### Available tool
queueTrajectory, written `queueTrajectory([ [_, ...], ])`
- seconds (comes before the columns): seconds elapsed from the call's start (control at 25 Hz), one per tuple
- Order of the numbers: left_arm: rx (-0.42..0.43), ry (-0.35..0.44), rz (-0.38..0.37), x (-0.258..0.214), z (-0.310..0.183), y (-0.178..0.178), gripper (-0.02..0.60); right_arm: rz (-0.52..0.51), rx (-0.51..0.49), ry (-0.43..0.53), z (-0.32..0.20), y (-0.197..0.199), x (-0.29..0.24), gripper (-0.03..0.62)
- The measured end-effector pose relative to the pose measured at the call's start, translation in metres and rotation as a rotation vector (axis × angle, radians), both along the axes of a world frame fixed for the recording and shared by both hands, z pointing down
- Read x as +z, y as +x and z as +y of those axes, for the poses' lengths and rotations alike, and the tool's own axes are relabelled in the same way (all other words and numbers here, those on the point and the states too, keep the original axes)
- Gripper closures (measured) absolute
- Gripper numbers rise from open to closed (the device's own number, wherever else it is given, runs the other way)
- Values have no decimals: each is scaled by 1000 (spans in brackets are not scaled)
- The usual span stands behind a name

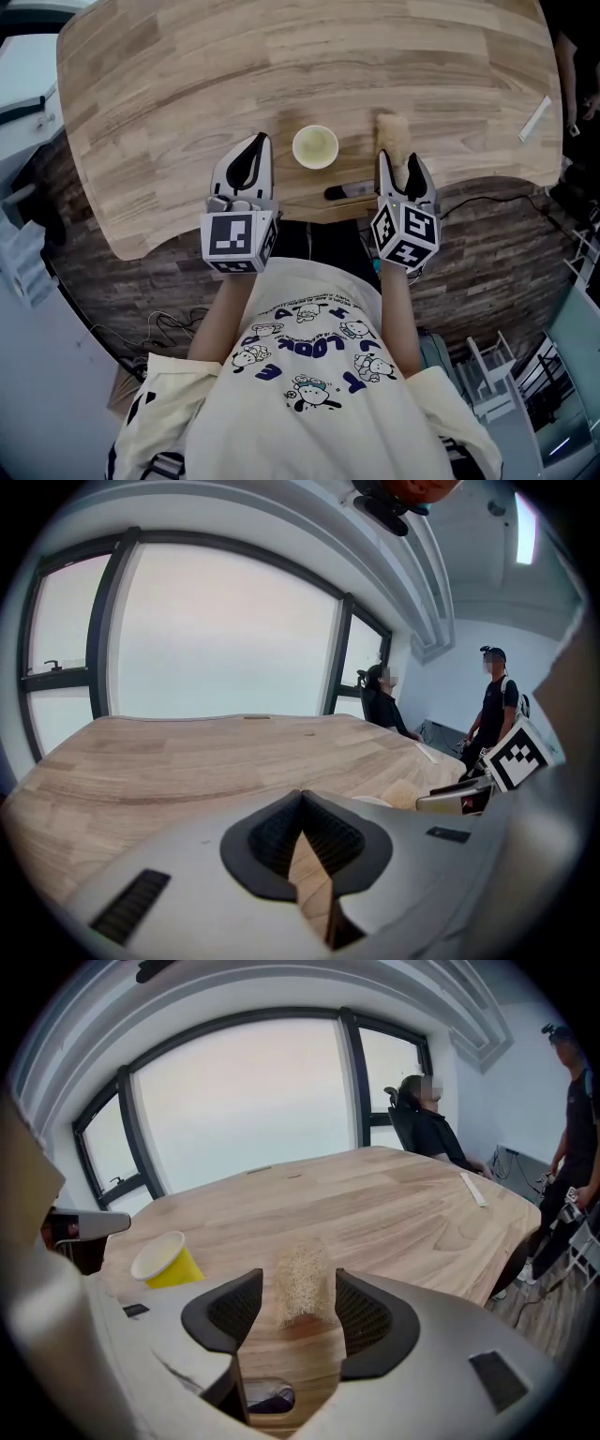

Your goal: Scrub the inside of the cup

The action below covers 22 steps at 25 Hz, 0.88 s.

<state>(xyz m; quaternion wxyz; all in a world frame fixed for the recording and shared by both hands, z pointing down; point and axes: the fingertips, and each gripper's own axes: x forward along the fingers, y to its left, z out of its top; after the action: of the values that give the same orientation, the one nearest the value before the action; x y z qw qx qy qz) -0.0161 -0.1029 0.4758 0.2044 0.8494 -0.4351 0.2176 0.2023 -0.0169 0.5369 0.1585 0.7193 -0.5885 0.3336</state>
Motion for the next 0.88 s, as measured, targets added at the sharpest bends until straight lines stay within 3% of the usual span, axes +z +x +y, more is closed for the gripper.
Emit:
queueTrajectory([
  [0.52,-6,-32,-15,10,4,-2,555,16,-49,-51,-3,-3,20,390],
  [0.88,-8,-38,-15,12,6,-4,555,13,-59,-56,-3,-5,20,479],
])
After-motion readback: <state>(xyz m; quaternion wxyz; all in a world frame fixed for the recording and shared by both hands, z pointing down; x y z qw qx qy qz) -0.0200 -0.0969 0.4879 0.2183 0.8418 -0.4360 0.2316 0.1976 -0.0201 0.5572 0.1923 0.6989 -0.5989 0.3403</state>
